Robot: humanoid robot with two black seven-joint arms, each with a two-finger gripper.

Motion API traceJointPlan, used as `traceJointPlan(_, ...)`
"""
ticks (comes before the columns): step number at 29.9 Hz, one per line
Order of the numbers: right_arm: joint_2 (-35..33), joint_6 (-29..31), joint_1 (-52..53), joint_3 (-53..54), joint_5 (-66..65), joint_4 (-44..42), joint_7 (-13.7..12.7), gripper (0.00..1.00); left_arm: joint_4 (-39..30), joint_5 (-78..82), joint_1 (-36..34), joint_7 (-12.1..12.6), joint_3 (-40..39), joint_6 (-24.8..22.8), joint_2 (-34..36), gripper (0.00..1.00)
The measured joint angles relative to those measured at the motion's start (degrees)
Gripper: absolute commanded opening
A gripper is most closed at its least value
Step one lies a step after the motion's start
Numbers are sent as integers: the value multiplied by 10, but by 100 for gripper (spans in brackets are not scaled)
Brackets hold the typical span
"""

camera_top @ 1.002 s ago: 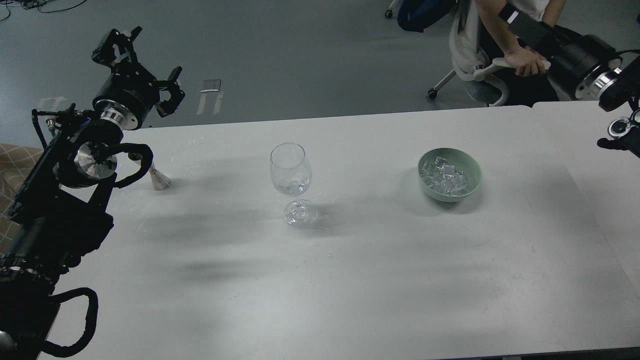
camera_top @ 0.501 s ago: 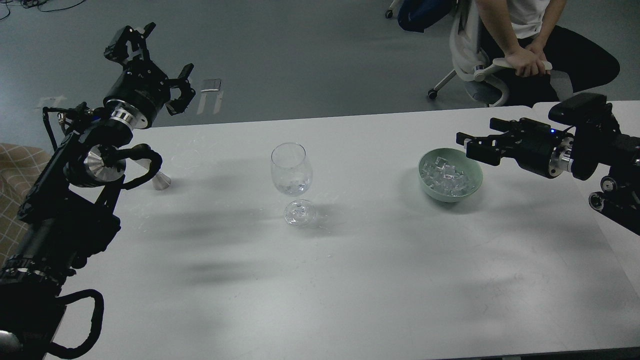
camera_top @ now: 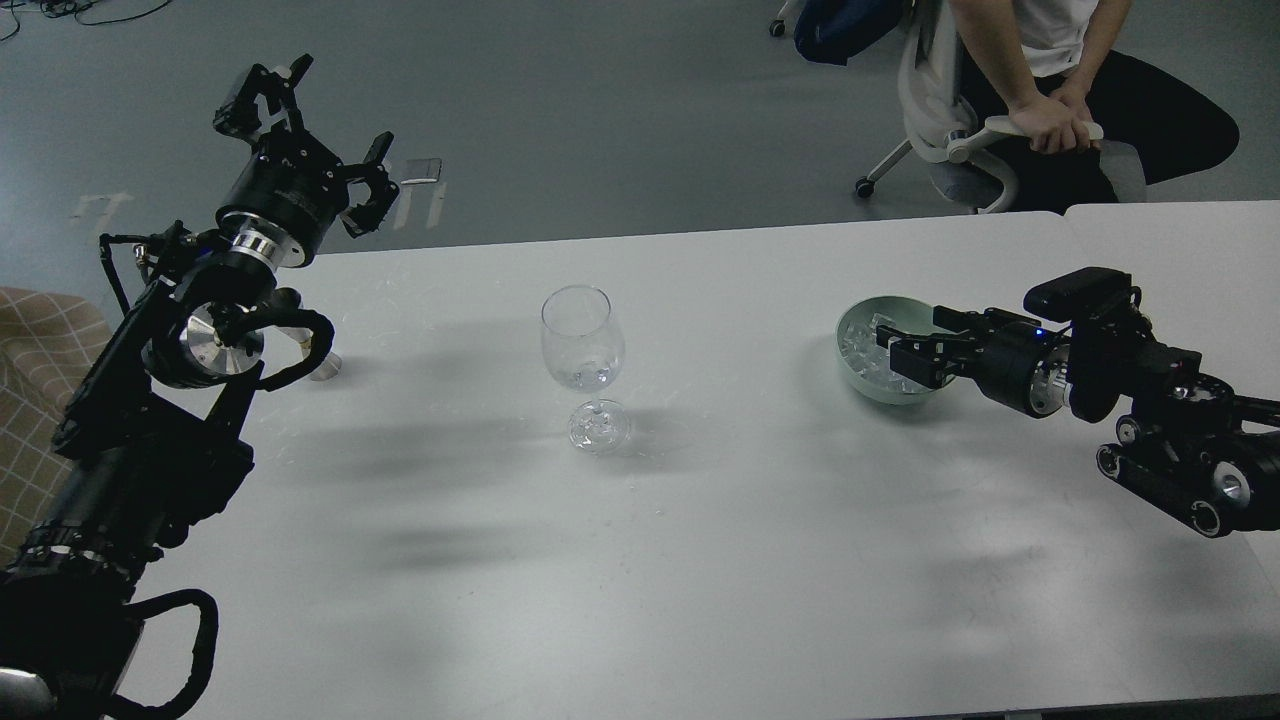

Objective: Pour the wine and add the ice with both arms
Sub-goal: 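Reach the right gripper into the green bowl of ice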

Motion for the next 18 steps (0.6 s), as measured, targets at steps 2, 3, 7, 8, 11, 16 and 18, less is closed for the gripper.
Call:
traceJointPlan(2,6,0,-1,0,0,-4,0,77,1,0,0,0,0,0,0,96)
traceJointPlan(3,8,0,-1,0,0,-7,-1,76,1,0,0,0,0,0,0,96)
traceJointPlan(7,14,-1,-1,0,0,-14,-1,71,1,-1,0,0,-1,0,0,96)
traceJointPlan(8,14,-1,-1,0,0,-14,-1,70,1,-1,0,0,-1,0,0,96)
traceJointPlan(11,14,-1,-1,0,0,-15,-1,66,1,-1,0,0,-1,0,-1,96)
traceJointPlan(16,14,-2,-1,0,0,-14,-1,64,1,-1,0,-1,-1,0,-3,96)
traceJointPlan(18,15,-6,-1,0,0,-13,-1,63,1,-1,1,-3,-1,0,-3,96)
